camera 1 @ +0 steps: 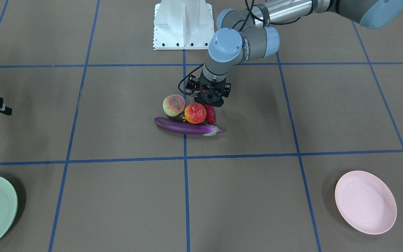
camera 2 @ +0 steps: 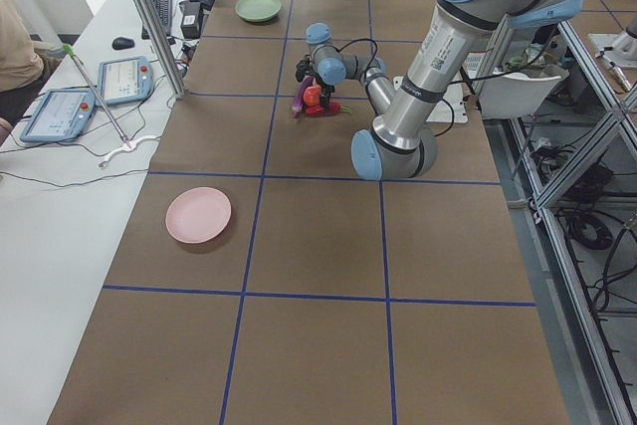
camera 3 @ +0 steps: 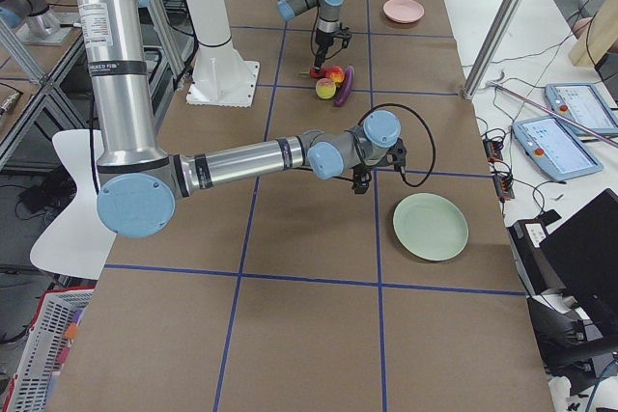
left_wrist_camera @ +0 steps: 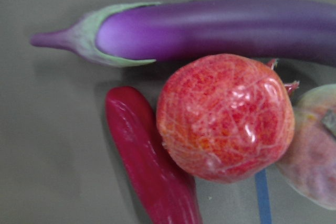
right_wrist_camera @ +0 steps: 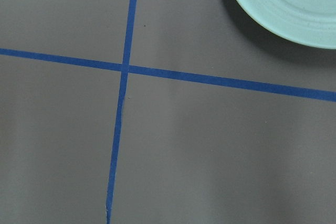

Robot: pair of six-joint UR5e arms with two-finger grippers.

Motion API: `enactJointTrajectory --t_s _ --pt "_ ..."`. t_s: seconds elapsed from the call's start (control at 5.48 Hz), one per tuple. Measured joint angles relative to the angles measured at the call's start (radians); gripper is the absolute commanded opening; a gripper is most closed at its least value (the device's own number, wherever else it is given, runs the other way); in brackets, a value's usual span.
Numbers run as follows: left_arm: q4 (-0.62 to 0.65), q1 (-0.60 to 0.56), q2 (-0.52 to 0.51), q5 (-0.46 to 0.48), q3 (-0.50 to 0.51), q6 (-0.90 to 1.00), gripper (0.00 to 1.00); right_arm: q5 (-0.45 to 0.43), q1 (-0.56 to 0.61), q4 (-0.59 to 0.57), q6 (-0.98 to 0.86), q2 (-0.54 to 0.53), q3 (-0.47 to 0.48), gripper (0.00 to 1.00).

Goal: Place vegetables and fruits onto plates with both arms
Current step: 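Reach the left gripper down to the red chili pepper, then grasp the red chili pepper with the left gripper and lift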

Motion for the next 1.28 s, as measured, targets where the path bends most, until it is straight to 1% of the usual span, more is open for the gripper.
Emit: enactJointTrajectory --t_s 0.18,0.73,0.91,1.09,1.28 --pt "-0.002 0.009 -0.008 0.007 0.023 0.001 0.01 0.000 -0.001 0.000 0.003 0.001 -0.001 1.00" --pt "-0.001 0.002 -0.011 0.005 0.024 -0.009 0.00 0.000 -0.003 0.000 0.003 0.002 -0.001 1.00" --pt "0.003 -0.032 -0.007 0.001 0.005 -0.009 0.00 0.000 -0.005 0.000 0.005 0.009 -0.001 1.00" --pt "0.009 -0.097 0.031 -0.027 -0.035 -0.005 0.00 -0.001 -0.005 0.000 0.030 0.029 0.000 1.00" --pt "0.013 -0.188 0.103 -0.076 -0.077 0.000 0.00 -0.004 -0.012 0.000 0.089 0.067 0.001 1.00"
